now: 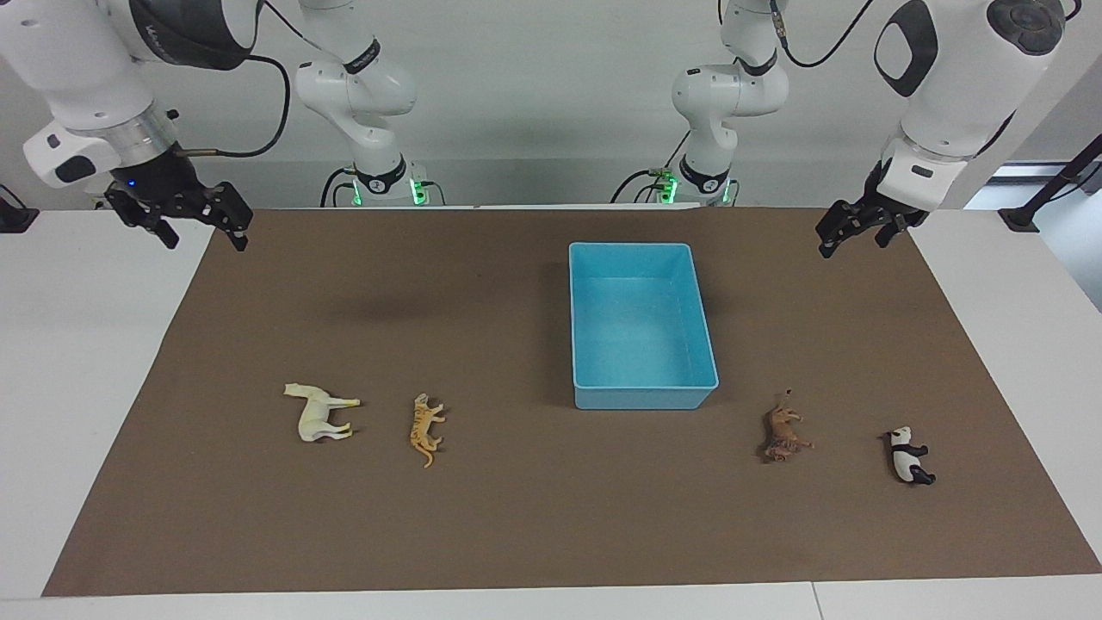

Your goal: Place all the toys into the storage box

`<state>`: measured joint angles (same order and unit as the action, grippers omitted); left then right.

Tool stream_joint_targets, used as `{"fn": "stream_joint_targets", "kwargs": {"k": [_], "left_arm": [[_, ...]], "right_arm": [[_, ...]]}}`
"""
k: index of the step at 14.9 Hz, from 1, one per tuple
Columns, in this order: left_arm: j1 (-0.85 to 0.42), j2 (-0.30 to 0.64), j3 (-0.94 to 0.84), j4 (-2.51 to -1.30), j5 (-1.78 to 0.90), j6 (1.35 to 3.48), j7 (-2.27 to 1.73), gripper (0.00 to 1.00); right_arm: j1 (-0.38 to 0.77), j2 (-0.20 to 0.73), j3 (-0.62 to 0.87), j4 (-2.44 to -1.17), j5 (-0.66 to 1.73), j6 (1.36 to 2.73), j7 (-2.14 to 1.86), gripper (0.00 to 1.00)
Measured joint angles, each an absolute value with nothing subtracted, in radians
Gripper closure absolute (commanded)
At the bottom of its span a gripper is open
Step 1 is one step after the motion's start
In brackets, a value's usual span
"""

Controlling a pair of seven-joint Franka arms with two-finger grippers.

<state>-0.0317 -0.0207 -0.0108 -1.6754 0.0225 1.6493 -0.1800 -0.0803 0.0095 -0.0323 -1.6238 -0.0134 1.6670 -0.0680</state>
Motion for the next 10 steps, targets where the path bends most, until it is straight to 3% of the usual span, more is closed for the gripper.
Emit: {"fn": "stream_joint_targets", "kwargs": {"k": [6,10], "left_arm": [[-0.03,-0.011,-0.004,-1.758,0.023,1.829,-0.203,0.0],[-0.031,0.107,-0.005,-1.778,0.004,2.042,-0.211,0.0]], "right_arm": [[-0.043,0.171,-0.03,-1.679,-0.012,1.905,-0.017,0.0],[-0.043,0.257,-0.03,-1.678,-0.012,1.975,-0.038,0.0]]}}
